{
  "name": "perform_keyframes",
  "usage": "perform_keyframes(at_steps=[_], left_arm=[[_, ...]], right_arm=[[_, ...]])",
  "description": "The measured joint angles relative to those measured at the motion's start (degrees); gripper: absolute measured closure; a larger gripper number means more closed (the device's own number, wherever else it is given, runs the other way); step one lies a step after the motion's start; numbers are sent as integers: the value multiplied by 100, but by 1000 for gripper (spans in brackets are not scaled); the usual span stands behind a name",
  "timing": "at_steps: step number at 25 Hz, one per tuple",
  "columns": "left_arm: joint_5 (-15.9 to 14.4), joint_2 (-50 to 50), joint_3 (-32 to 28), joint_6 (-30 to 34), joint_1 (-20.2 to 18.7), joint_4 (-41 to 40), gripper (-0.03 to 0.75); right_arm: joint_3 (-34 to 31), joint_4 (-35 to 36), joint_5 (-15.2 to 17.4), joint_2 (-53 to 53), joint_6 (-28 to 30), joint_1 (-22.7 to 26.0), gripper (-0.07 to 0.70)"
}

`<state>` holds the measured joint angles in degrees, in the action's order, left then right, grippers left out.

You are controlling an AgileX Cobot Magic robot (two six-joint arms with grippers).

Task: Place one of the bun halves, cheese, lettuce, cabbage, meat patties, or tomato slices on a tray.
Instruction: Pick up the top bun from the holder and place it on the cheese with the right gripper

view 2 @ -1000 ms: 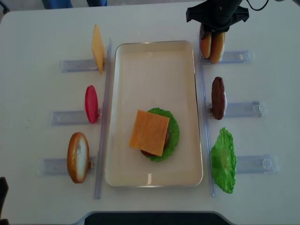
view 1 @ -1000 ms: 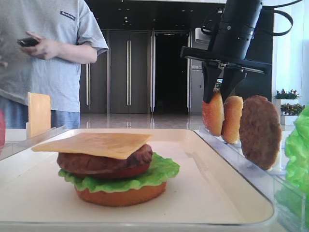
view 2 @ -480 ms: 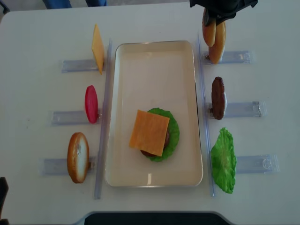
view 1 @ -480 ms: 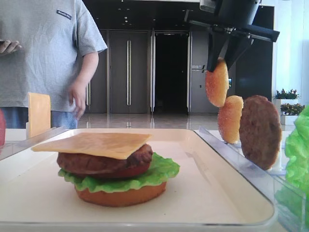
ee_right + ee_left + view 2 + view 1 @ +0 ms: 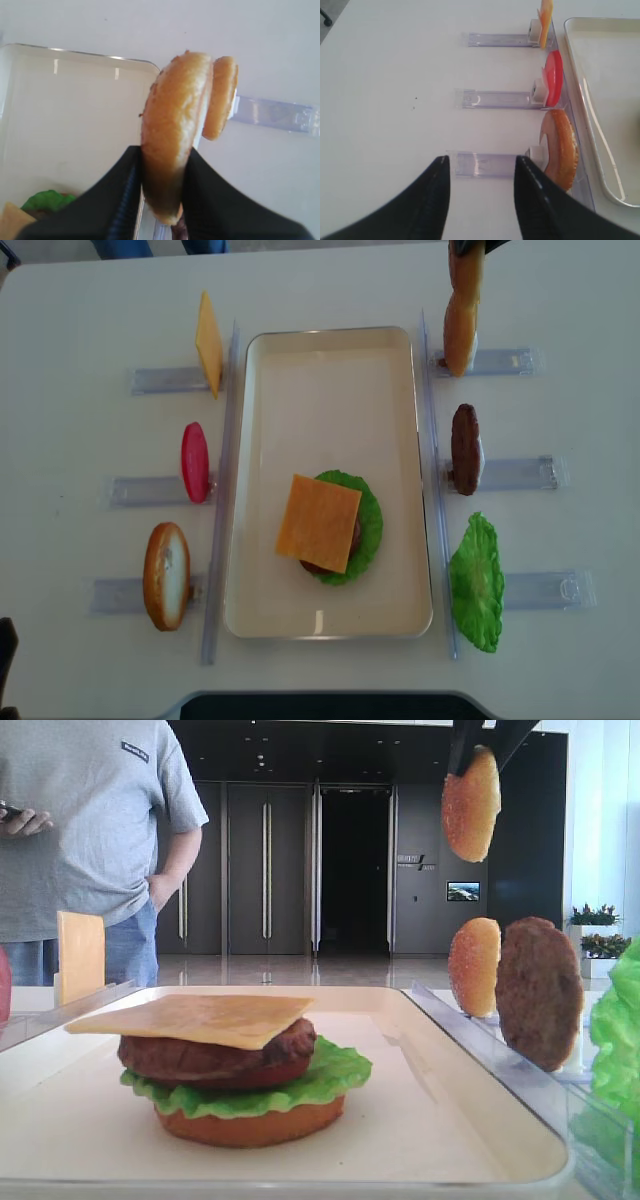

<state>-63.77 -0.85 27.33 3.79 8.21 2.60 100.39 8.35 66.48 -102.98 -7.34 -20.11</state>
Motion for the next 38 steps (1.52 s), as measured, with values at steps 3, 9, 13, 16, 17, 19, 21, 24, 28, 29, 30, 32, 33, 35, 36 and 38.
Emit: perform_keyframes(at_steps=[3, 9, 13, 16, 17, 19, 21, 24, 28, 29, 30, 32, 33, 35, 36, 38], left_arm=[[0, 0, 0, 0, 0, 0, 388], [0, 0, -6, 0, 0, 5, 388], [0, 0, -6, 0, 0, 5, 388], [0, 0, -6, 0, 0, 5, 388], [0, 0, -6, 0, 0, 5, 388], [0, 0, -6, -5, 0, 5, 388], [0, 0, -6, -5, 0, 5, 388], [0, 0, -6, -5, 0, 5, 388], [0, 0, -6, -5, 0, 5, 388], [0, 0, -6, -5, 0, 5, 388], [0, 0, -6, -5, 0, 5, 388], [0, 0, -6, -5, 0, 5, 388], [0, 0, -6, -5, 0, 5, 388], [0, 0, -6, -5, 0, 5, 388], [0, 0, -6, -5, 0, 5, 388], [0, 0, -6, -5, 0, 5, 388]], right_arm=[[0, 0, 115, 98, -63, 0, 423], [0, 0, 366, 119, -76, 0, 423], [0, 0, 371, 119, -82, 0, 423], [0, 0, 380, 120, -82, 0, 423], [0, 0, 379, 120, -94, 0, 423], [0, 0, 379, 120, -113, 0, 426], [0, 0, 379, 120, -120, 0, 430], [0, 0, 379, 120, -132, 0, 430], [0, -5, 379, 120, -202, 0, 430], [0, -11, 379, 133, -209, 0, 430], [0, -11, 379, 154, -229, 0, 430], [0, -11, 379, 261, -247, 0, 430], [0, -11, 379, 358, -269, 0, 430], [0, -24, 379, 580, -336, -24, 430], [0, -38, 383, 721, -352, -50, 430], [-37, -42, 376, 1002, -397, -140, 430]])
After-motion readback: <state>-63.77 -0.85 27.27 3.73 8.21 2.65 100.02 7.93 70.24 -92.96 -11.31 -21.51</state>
